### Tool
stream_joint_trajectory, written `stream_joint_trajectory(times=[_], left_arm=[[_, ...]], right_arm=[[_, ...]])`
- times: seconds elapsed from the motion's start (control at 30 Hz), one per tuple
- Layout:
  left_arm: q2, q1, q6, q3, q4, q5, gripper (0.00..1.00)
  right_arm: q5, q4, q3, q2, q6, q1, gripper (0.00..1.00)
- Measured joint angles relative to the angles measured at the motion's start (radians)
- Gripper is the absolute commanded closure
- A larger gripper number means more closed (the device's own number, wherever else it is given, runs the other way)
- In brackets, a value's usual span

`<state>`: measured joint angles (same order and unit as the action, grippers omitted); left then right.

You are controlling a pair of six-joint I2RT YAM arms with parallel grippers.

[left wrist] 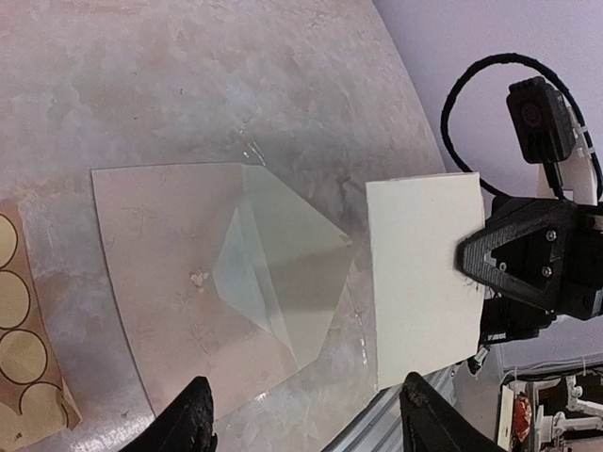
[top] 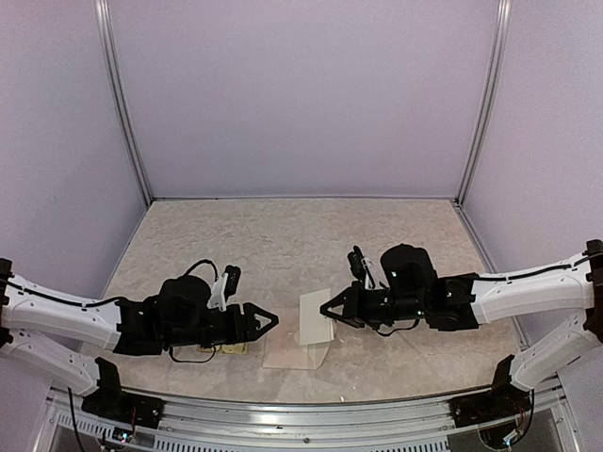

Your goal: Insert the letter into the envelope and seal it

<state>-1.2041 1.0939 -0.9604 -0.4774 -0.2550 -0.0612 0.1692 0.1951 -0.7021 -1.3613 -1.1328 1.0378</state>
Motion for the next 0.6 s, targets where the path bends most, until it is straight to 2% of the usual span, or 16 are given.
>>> stream_joint_trajectory(times=[0.33, 0.6], left_arm=[[-0.111, -0.055, -0.04, 0.015, 0.001, 0.034, 0.4], [-0.192, -0.073, -0.026, 0.016, -0.008, 0.049, 0.41]], right_arm=[[-0.074, -0.09, -0.005, -0.109, -0.064, 0.003, 1.0], [-0.038, -0.078, -0.009, -0.192, -0.09, -0.004, 1.0]])
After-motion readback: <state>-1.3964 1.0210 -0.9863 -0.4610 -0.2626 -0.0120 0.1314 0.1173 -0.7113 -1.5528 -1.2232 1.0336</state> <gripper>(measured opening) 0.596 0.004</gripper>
